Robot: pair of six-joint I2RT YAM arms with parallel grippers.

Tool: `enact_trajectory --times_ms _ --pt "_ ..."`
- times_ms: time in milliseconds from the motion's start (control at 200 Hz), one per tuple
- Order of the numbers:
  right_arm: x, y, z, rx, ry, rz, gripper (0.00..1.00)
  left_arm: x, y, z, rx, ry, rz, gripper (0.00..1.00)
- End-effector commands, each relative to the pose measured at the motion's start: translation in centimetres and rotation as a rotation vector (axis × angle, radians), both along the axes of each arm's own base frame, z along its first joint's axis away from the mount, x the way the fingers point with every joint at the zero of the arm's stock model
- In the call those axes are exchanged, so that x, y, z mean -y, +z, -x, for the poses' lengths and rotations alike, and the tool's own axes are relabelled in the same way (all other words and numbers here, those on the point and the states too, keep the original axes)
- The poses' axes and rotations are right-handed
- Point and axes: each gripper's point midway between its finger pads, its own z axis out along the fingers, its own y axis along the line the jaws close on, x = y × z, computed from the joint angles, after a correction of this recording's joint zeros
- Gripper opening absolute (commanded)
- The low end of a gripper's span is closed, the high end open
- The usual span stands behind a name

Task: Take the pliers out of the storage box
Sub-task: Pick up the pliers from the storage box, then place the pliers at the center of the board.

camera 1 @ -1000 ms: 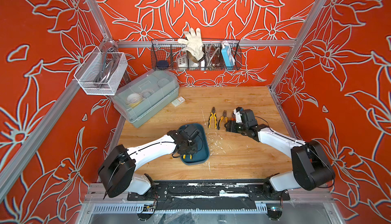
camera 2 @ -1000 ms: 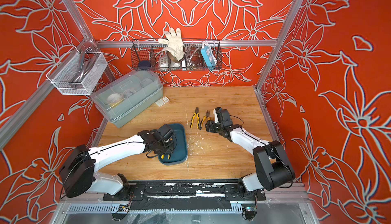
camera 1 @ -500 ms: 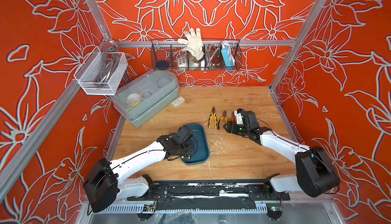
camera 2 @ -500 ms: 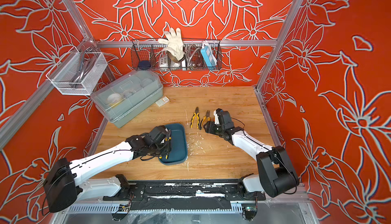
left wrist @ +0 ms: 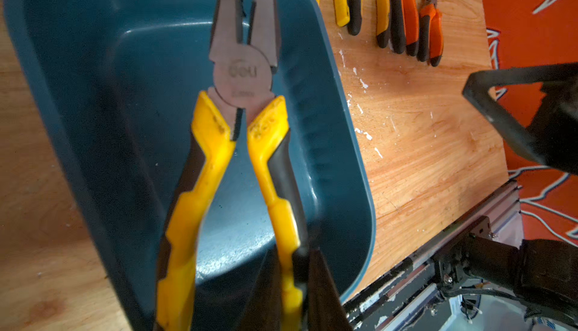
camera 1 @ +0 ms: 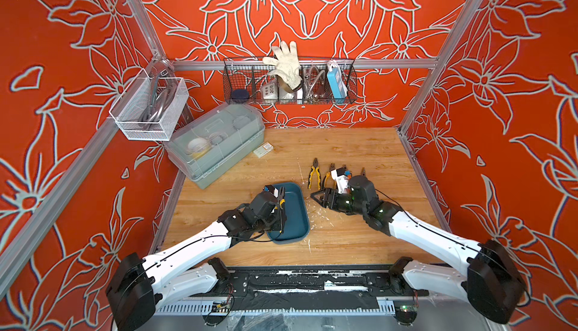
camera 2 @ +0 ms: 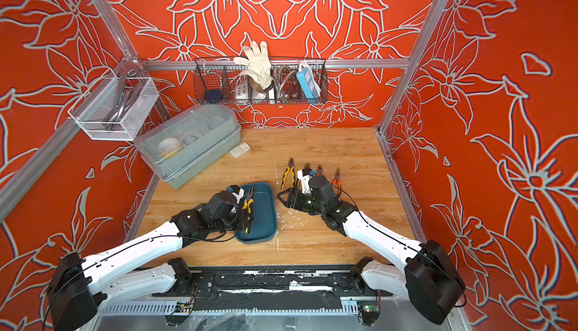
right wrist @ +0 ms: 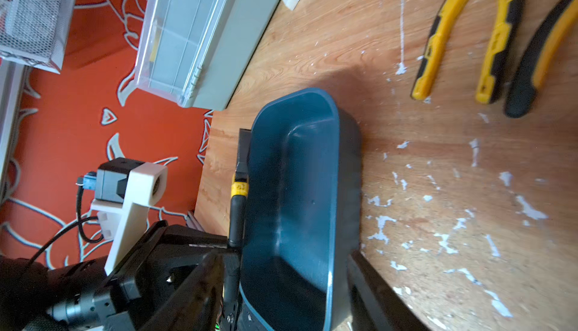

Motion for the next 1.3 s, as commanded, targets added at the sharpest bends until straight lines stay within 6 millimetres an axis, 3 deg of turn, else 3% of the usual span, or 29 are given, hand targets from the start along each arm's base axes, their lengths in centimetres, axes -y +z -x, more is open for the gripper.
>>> enact_trajectory --times_ms 0,495,520,641,816,1136,1296 --pt "-2.3 1.0 0.3 -0.016 0.059 -0.045 0.68 2.1 3.2 -1.0 0.109 -0.063 0.106 0.0" --pt "-9.5 -0.1 1.2 -0.049 0.218 -0.053 0.7 2.1 2.8 -0.4 0.104 -0.079 0.092 0.0" --pt "-9.8 -0.2 1.2 -0.05 0.224 -0.05 0.7 2.0 3.8 -0.3 0.127 -0.08 0.115 0.0" --pt "-11.0 -1.1 1.1 -0.066 0.243 -0.047 0.7 1.7 4.1 -0.1 0.135 -0.078 0.114 0.0" --pt "-12.1 -1.6 0.8 -0.076 0.255 -0.071 0.68 0.9 3.8 0.3 0.154 -0.075 0.102 0.0" --pt "-12.7 -1.6 0.5 -0.069 0.269 -0.085 0.44 1.3 3.0 1.0 0.133 -0.115 0.115 0.0" --pt "-12.8 -1.6 0.5 -0.071 0.271 -0.093 0.43 1.2 3.0 1.0 0.135 -0.112 0.115 0.0"
